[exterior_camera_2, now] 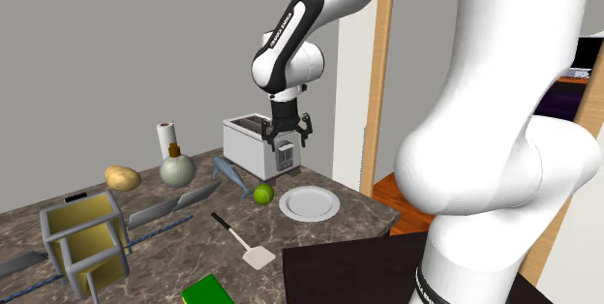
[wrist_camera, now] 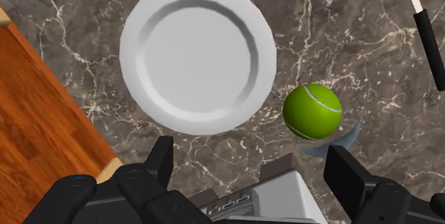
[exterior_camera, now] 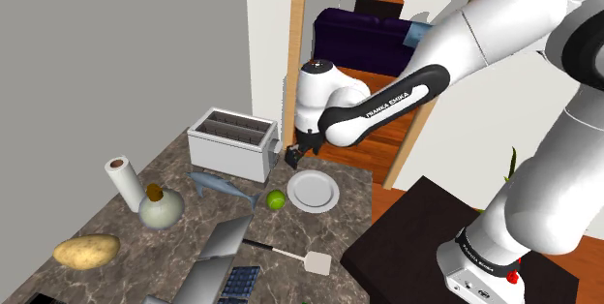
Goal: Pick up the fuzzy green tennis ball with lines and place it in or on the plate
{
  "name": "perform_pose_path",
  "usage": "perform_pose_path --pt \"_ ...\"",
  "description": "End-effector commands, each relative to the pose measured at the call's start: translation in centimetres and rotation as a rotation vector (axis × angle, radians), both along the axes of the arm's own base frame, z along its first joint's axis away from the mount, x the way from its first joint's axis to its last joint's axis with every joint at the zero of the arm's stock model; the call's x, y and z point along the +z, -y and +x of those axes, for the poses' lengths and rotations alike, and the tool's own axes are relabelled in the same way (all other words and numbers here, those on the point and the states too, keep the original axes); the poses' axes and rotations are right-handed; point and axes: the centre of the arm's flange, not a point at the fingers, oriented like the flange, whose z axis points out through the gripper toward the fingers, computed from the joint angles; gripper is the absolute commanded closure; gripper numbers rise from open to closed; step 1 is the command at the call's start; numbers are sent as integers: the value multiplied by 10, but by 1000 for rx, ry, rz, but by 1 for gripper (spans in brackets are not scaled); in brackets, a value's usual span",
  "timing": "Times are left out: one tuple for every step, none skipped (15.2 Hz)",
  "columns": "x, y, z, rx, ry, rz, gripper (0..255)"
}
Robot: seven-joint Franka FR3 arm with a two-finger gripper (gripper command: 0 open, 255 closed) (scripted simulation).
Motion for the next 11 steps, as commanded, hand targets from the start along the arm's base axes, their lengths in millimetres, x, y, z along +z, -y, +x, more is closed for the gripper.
perform_pose_path --pt "-24 -14 7 6 -4 -4 0" --pt "-34 -22 11 9 -5 -6 0" --pt "-45 -29 16 12 -7 -8 0" --pt "-55 -36 20 15 -9 -10 0" --pt "-66 -43 24 18 -11 -13 0" --pt "-76 -51 29 21 -13 -15 0" --pt "-87 -58 33 24 -15 -17 0" --pt "-97 -65 37 27 -17 -19 0" --pt "-108 -72 41 30 -19 -21 0" --pt "-119 -79 45 33 -21 -24 0" --pt "-129 -87 49 36 -23 -26 0"
